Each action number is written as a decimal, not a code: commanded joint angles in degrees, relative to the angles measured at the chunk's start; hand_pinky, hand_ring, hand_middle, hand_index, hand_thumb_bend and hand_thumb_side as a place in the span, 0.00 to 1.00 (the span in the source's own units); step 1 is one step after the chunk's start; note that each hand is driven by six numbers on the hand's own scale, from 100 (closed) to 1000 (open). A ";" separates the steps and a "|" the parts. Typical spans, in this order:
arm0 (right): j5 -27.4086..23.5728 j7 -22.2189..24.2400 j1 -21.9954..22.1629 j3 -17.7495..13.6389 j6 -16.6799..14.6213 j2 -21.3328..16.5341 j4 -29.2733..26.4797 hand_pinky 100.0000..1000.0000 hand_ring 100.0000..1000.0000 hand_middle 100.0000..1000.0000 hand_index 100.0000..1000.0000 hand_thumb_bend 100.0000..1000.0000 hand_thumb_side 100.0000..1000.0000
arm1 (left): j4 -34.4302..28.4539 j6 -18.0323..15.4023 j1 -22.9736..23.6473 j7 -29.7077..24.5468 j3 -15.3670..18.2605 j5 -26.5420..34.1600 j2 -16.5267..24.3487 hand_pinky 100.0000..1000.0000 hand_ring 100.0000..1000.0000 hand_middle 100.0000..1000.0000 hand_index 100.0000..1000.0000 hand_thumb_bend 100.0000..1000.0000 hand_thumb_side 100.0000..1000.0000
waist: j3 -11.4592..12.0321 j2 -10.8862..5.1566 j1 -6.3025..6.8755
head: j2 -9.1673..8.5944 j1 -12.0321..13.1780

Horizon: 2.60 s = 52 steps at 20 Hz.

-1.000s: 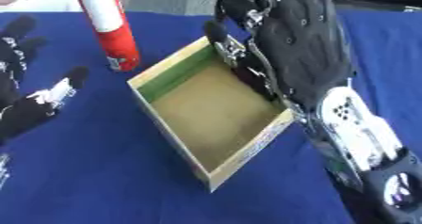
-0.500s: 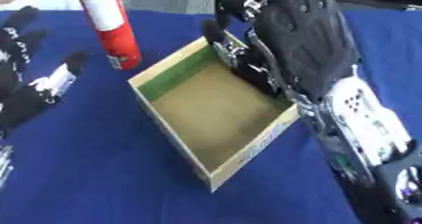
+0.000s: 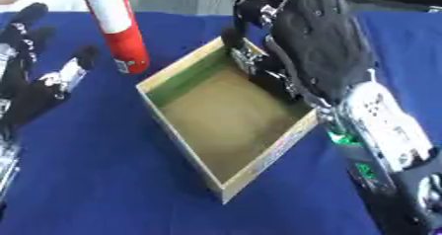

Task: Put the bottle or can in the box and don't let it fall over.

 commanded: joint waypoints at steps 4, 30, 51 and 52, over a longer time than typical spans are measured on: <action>-0.96 -0.42 -1.39 -0.83 -0.48 -1.20 0.68 0.53 0.17 0.78 0.31 0.11 0.00 | 0.56 0.06 -1.14 0.44 0.36 -0.40 0.25 1.00 0.93 1.00 0.97 0.53 0.45 | -0.09 -0.76 0.06 | -0.73 0.25; -4.67 -1.80 -9.63 -1.92 -5.68 -0.93 14.65 0.54 0.20 0.82 0.31 0.10 0.00 | 12.20 0.64 -7.76 5.76 2.43 -0.64 -0.17 1.00 1.00 1.00 0.98 0.51 0.51 | 0.17 0.62 0.06 | -1.72 0.07; -9.27 -3.80 -16.01 -2.68 -10.71 -1.05 24.71 0.55 0.21 0.84 0.31 0.00 0.00 | 18.40 1.34 -12.50 10.27 4.18 0.17 -0.27 1.00 0.98 1.00 0.97 0.52 0.50 | 0.59 2.30 0.06 | -2.58 0.09; -9.58 -3.93 -16.39 -2.79 -11.03 -1.06 25.27 0.55 0.21 0.84 0.31 0.00 0.00 | 18.72 1.39 -12.87 10.42 4.28 0.19 -0.20 1.00 0.98 1.00 0.97 0.52 0.49 | 0.63 2.39 0.05 | -2.62 0.09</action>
